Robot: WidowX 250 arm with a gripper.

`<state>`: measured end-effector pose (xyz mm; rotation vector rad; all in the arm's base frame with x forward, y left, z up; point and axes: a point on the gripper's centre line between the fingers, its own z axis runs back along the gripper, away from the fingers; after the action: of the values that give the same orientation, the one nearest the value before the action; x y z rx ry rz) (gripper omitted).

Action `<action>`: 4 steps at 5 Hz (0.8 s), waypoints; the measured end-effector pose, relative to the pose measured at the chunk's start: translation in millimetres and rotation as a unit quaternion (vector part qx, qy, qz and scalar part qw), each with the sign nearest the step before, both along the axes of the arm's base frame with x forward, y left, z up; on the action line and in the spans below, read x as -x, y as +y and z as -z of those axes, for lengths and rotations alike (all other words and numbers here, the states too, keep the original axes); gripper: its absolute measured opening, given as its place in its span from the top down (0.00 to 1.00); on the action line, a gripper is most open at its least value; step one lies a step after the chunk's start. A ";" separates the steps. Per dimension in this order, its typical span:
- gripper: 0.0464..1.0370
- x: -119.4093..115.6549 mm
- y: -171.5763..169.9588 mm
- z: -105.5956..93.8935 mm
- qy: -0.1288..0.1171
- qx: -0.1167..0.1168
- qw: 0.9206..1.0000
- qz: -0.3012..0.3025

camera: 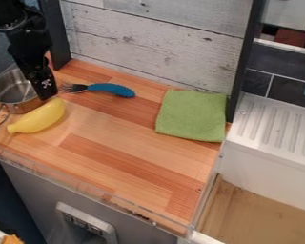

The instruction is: Move silver pan on the other side of the table

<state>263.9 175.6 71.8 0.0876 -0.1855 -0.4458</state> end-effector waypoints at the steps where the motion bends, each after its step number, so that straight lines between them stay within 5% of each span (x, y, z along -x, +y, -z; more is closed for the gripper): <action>1: 0.04 2.3 -1.0 9.3 0.012 0.010 1.000 -0.004; 2: 0.04 -10.7 8.4 2.1 -0.004 0.007 0.999 -0.042; 4: 0.04 -38.7 39.4 12.4 0.007 0.007 0.992 -0.127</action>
<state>302.6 215.0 59.4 0.0933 -0.1604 -0.1909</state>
